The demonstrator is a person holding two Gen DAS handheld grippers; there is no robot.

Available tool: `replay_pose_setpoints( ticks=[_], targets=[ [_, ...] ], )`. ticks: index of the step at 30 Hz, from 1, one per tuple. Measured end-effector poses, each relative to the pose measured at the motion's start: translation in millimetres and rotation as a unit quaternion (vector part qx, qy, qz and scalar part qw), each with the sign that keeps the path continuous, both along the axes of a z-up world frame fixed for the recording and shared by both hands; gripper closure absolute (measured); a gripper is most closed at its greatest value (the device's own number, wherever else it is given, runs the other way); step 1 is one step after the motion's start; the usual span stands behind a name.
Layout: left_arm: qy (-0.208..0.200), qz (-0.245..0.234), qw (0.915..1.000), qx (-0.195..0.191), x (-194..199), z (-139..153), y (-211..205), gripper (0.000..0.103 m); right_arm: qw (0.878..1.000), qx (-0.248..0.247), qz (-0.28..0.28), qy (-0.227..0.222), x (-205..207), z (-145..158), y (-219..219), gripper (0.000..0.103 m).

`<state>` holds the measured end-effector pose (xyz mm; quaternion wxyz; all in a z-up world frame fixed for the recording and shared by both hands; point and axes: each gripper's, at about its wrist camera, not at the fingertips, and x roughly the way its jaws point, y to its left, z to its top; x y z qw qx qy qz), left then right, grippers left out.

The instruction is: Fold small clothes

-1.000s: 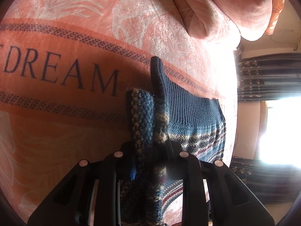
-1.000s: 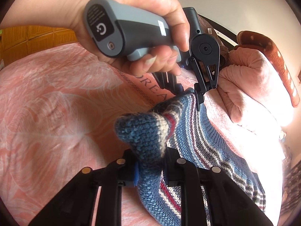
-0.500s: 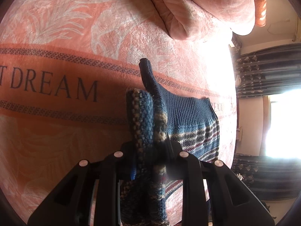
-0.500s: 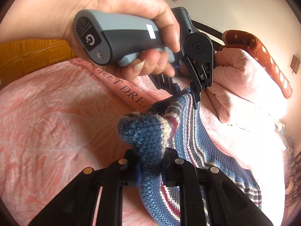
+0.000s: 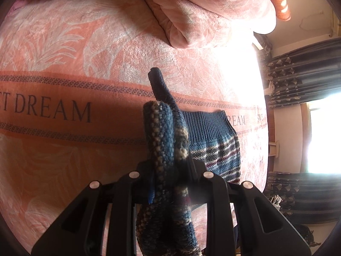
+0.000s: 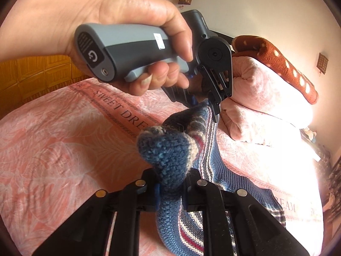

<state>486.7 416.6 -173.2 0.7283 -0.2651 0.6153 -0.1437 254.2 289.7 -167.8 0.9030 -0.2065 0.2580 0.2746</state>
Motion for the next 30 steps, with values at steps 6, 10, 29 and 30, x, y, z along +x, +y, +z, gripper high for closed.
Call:
replay_pose_setpoints(
  ticks=[6, 10, 29, 30],
  targets=[
    [-0.007, -0.007, 0.9999, 0.012, 0, 19, -20, 0.082, 1.0, 0.016, -0.012, -0.001, 1, 12, -17, 0.089],
    [-0.011, -0.011, 0.9997, 0.02, 2, 29, -33, 0.082, 0.999, 0.026, -0.022, -0.002, 2, 20, -30, 0.09],
    [-0.025, -0.04, 0.9981, 0.04, 16, 55, -109, 0.082, 0.996, 0.061, -0.068, -0.004, 7, 37, -95, 0.09],
    [-0.025, -0.041, 0.998, 0.041, 16, 55, -114, 0.082, 0.995, 0.063, -0.071, -0.002, 8, 38, -99, 0.09]
  ],
)
